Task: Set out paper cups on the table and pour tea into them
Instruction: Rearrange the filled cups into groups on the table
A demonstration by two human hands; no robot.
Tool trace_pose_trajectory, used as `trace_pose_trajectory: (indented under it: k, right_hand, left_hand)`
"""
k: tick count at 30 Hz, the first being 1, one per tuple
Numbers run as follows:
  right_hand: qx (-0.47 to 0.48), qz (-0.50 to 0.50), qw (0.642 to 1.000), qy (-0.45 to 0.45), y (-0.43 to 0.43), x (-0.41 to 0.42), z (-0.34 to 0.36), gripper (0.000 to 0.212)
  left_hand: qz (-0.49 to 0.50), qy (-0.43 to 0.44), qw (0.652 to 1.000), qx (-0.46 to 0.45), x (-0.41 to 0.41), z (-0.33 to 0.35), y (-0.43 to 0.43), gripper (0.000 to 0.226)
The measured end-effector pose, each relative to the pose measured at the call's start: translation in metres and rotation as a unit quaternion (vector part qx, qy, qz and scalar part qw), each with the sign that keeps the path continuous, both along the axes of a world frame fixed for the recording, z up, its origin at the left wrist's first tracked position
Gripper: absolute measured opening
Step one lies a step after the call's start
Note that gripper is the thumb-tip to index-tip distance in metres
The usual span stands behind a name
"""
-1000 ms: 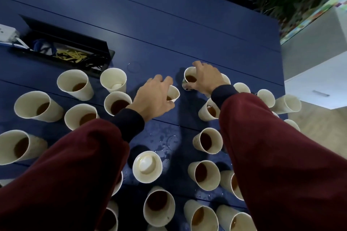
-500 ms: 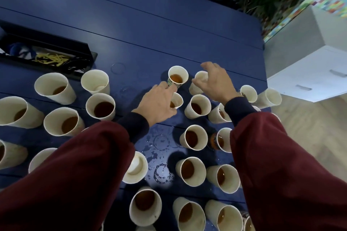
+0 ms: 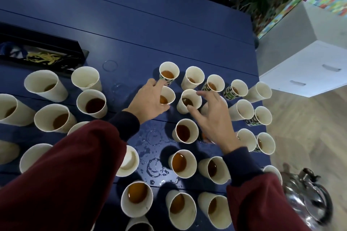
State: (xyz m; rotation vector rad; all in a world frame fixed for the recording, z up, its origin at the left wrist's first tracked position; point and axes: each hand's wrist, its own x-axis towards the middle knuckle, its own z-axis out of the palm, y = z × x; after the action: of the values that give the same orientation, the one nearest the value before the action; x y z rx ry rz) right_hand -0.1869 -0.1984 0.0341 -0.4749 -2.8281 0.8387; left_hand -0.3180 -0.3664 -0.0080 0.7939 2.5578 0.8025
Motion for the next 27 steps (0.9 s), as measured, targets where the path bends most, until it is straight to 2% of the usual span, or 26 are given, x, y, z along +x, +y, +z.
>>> trace_pose_trajectory:
  k: [6, 9, 12, 14, 17, 19, 23, 27]
  right_hand:
    - [-0.033, -0.039, 0.999, 0.012, -0.028, 0.070, 0.001, 0.036]
    - [-0.059, -0.055, 0.997, 0.003, -0.045, 0.106, 0.001, 0.034]
    - [-0.036, -0.069, 0.997, 0.004, -0.064, 0.139, -0.003, 0.035]
    - [-0.040, -0.060, 0.997, -0.020, -0.076, 0.158, -0.006, 0.038]
    - [-0.045, -0.024, 0.987, -0.151, -0.093, 0.182, -0.010, 0.059]
    - [-0.030, 0.006, 0.979, -0.202, -0.101, 0.192, -0.018, 0.073]
    - [0.006, 0.059, 0.974, -0.219, -0.111, 0.205, -0.028, 0.086]
    - [0.045, 0.081, 0.976, -0.199, -0.115, 0.208, -0.032, 0.072]
  left_hand:
    - [0.032, 0.019, 0.999, -0.004, 0.028, 0.014, -0.024, 0.069]
    - [0.008, 0.023, 0.999, -0.032, 0.057, 0.025, -0.039, 0.065]
    - [-0.033, 0.016, 0.998, -0.052, 0.091, 0.035, -0.052, 0.052]
    - [-0.055, 0.012, 0.996, -0.070, 0.112, 0.039, -0.058, 0.047]
    - [-0.063, 0.020, 0.993, -0.100, 0.140, 0.039, -0.068, 0.044]
    - [-0.057, 0.030, 0.991, -0.119, 0.154, 0.037, -0.075, 0.042]
    - [-0.040, 0.063, 0.987, -0.143, 0.174, 0.035, -0.088, 0.042]
    - [-0.008, 0.065, 0.986, -0.153, 0.187, 0.032, -0.098, 0.044]
